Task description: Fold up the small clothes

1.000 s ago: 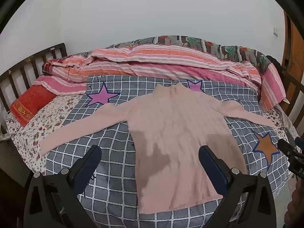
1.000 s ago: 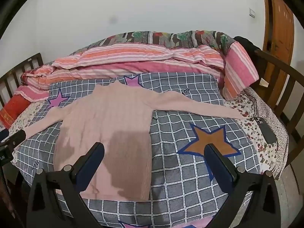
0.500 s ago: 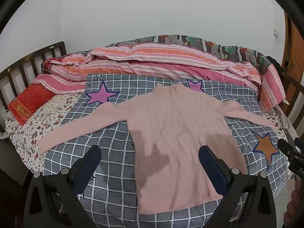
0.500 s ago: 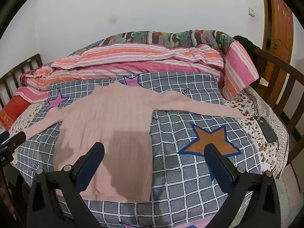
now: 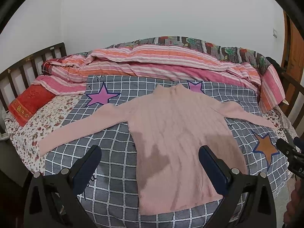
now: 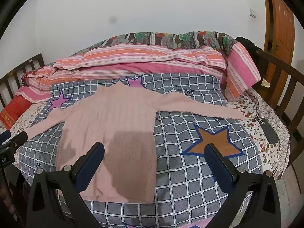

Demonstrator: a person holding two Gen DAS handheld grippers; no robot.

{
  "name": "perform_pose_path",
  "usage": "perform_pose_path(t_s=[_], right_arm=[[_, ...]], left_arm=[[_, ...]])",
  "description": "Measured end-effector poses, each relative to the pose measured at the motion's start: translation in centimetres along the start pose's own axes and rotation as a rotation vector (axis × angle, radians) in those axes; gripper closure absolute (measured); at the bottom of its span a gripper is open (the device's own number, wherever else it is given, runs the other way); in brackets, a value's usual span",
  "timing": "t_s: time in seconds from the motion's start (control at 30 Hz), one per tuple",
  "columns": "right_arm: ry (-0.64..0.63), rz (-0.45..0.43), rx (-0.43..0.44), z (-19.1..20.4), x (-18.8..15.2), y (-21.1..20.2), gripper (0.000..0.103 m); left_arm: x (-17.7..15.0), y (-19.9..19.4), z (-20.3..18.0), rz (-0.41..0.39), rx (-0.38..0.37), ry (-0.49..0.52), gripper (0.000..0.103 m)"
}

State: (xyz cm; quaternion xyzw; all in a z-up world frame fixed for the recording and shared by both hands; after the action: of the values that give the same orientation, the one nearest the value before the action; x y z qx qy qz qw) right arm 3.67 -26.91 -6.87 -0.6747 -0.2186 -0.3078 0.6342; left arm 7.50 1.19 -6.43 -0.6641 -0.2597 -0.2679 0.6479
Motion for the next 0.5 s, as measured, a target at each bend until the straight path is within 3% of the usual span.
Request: perform_pose_path(t_s=[0.5], right_arm=[[0.002,0.001,0.008,0.35,-0.08,0.06,0.000]], left_arm=[[-0.11,0.16,0.60,0.001,0.010,-0.001,0.000]])
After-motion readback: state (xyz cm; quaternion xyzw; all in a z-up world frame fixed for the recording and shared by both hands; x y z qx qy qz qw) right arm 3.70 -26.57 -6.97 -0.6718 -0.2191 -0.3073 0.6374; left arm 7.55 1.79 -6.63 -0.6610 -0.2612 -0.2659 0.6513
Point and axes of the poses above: each gripper's, at about its wrist camera, not at the fingertips, and y roughly the way its jaws point, z to its left, x to its top, the point moved 9 cm from there along y, roughly the way its jaws point, and after that the axes turned 7 degrees about z, right-handed, at the moved point
